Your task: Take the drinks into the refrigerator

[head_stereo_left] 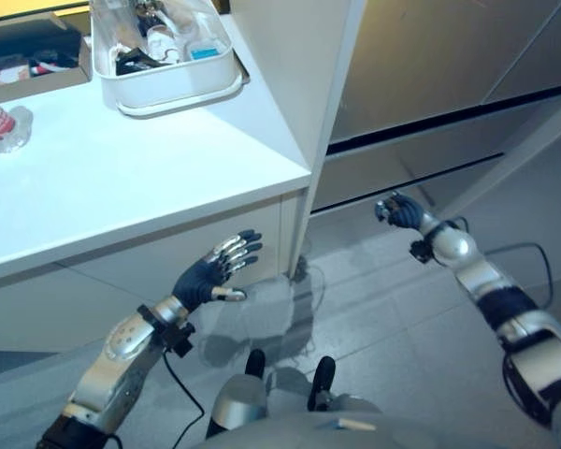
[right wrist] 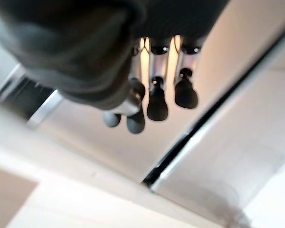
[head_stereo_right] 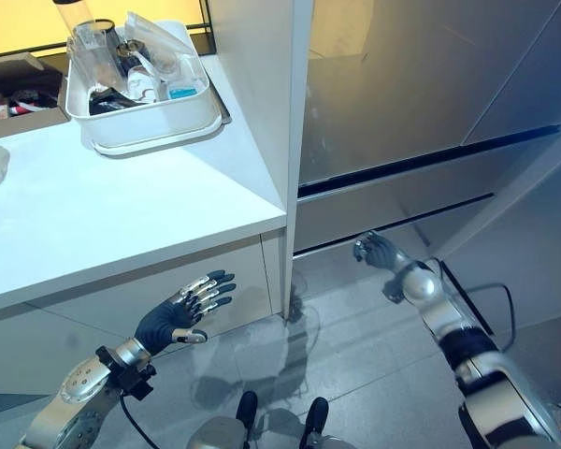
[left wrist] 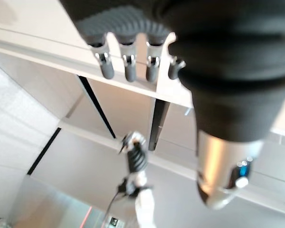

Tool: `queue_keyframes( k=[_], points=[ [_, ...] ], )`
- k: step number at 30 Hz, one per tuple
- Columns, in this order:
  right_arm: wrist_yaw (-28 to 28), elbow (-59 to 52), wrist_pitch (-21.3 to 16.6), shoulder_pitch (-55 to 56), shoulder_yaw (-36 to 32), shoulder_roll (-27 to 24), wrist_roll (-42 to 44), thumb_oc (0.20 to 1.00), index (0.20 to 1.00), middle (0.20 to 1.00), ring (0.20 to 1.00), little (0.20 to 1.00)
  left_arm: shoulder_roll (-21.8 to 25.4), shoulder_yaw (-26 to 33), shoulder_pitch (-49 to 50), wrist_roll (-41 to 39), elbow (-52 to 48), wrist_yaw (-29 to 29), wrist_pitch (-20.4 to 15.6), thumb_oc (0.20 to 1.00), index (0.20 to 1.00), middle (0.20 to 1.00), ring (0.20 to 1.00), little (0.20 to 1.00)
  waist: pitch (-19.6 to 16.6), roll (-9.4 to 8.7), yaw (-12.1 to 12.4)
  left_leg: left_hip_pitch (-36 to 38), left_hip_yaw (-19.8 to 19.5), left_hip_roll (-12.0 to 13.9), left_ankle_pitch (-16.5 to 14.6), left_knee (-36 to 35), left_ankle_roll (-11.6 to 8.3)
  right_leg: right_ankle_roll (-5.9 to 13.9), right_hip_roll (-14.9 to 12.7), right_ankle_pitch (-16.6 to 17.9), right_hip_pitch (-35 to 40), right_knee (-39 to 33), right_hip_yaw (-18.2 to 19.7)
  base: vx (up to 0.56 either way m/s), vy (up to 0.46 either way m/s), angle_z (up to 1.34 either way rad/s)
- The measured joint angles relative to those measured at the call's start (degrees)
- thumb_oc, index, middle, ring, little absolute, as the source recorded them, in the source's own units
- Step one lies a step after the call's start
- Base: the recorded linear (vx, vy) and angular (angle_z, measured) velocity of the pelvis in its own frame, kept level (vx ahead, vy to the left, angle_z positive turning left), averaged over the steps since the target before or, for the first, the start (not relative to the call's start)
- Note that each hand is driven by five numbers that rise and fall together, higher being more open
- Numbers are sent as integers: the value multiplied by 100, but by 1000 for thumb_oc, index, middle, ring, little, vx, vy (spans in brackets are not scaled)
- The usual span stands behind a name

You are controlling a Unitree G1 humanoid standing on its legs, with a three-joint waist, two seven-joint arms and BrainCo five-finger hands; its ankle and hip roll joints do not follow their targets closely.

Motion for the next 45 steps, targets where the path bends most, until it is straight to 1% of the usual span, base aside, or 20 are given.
queue_keyframes(
  k=[3,4,5,6,7,8,9,10,13,16,20,21,24,29,31,35,39,41,44,45],
  points=[
    [-92,-439,-157,887,-608,54,332,200,200,200,200,200,-22,83,23,8,14,1,-12,1000,1000,1000,1000,1000,12,-24,-176,40,16,-5,-9,0,8,10,4,-4,21,1,39,-5,11,-4],
    [-109,-502,-186,1152,-848,201,399,200,200,200,200,200,-46,105,62,8,15,3,-31,1000,1000,1000,1000,1000,14,-24,-226,87,14,-4,-17,-1,9,9,5,-6,66,0,37,0,14,-9],
    [-136,-512,-211,1298,-909,249,459,200,200,200,200,200,-54,98,62,16,27,3,-33,1000,1000,1000,1000,1000,15,-27,-284,121,31,-3,-31,-1,11,15,11,-10,87,0,67,7,6,-6],
    [-137,-674,-258,1638,-1083,334,547,200,200,200,200,200,-130,102,47,71,34,3,-69,1000,1000,1000,1000,1000,15,-27,-413,166,40,-1,-41,-2,14,37,10,-27,134,0,76,11,3,-6],
    [-148,-734,-274,1801,-1195,427,568,200,200,200,200,200,-176,125,73,85,32,6,-106,1000,1000,1000,1000,1000,17,-23,-405,191,37,0,-46,-3,15,40,8,-32,164,0,74,9,6,-11],
    [-146,-789,-277,2055,-1305,536,617,200,200,200,200,200,-218,153,84,117,34,11,-118,1000,1000,1000,1000,1000,9,-41,-550,233,96,5,-65,-1,12,45,15,-36,178,0,104,-3,11,-10],
    [-156,-867,-281,2197,-1415,644,652,363,363,363,363,363,-254,206,106,117,29,12,-135,1000,1000,1000,1000,1000,8,-42,-526,239,102,8,-65,-4,12,46,14,-37,190,0,101,-10,8,-19],
    [-177,-945,-317,2388,-1449,744,743,1000,1000,1000,1000,1000,-317,285,133,123,61,44,-159,1000,1000,1000,1000,1000,6,-46,-635,276,149,8,-71,-2,13,44,20,-36,188,0,158,-13,7,-20],
    [-176,-953,-391,2665,-1485,975,945,1000,1000,1000,1000,1000,-438,333,130,166,82,140,-251,1000,1000,1000,1000,1000,0,-43,-772,306,236,5,-83,-2,16,34,23,-26,181,0,246,-17,10,-16],
    [-141,-1189,-419,2929,-1528,1142,1128,1000,1000,1000,1000,1000,-484,355,170,344,88,225,-345,1000,1000,1000,1000,1000,-59,-22,-769,325,329,16,-96,-2,16,35,37,-15,164,-1,335,-21,11,-13],
    [-9,-1597,-560,3166,-1519,1186,1310,1000,1000,1000,1000,1000,-698,512,234,613,313,415,-545,1000,1000,1000,1000,1000,-259,19,-869,343,395,6,-118,-2,29,38,37,-12,154,-1,408,-6,5,-9],
    [22,-1626,-627,3242,-1519,1190,1359,1000,1000,1000,1000,1000,-767,553,236,741,415,498,-613,1000,1000,1000,1000,1000,-298,26,-881,389,474,14,-134,-1,27,38,43,-11,174,-1,437,3,-10,-17],
    [86,-1630,-660,3335,-1519,1234,1456,1000,1000,1000,1000,1000,-912,561,293,857,472,638,-658,1000,1000,1000,1000,1000,-436,23,-880,402,500,14,-152,-2,28,39,47,-12,170,-1,486,-1,-7,-9],
    [142,-1630,-662,3402,-1517,1235,1457,1000,1000,1000,1000,1000,-990,577,321,1081,520,791,-783,1000,1000,1000,1000,1000,-505,47,-876,417,507,15,-152,-3,28,44,52,-1,176,-2,508,-2,-2,-1],
    [141,-1630,-664,3402,-1517,1234,1457,1000,1000,1000,1000,1000,-1142,722,354,1237,576,861,-845,1000,1000,1000,1000,1000,-530,81,-880,418,516,16,-153,-3,28,47,53,2,175,-3,517,0,0,0],
    [134,-1633,-688,3397,-1517,1234,1457,1000,1000,1000,1000,1000,-1154,740,366,1250,692,974,-894,1000,1000,1000,1000,1000,-539,89,-871,403,512,25,-158,-4,20,46,60,3,161,-4,514,0,0,0],
    [109,-1632,-744,3363,-1517,1234,1458,1000,1000,1000,1000,1000,-1156,740,368,1467,730,1095,-922,1000,1000,1000,1000,1000,-539,89,-863,398,506,27,-159,-3,19,46,61,3,161,-4,508,0,0,0],
    [87,-1629,-769,3352,-1516,1234,1458,1000,1000,1000,1000,1000,-1158,740,366,1491,805,1130,-998,1000,1000,1000,1000,1000,-539,89,-863,399,506,25,-158,-3,20,46,60,3,160,-4,508,0,0,0],
    [67,-1280,-798,3203,-1310,1227,1462,1000,1000,1000,1000,1000,-1274,722,254,1669,1473,1227,-1100,1000,1000,1000,1000,1000,-548,86,-865,401,506,27,-158,-2,20,47,59,2,163,-4,502,0,0,0],
    [71,-1015,-778,3121,-1144,1229,1451,1000,1000,1000,1000,1000,-1328,704,162,1721,1940,1285,-1096,1000,1000,1000,1000,1000,-555,79,-871,398,506,28,-157,-2,20,46,62,1,156,-4,502,0,0,0]
  ],
)
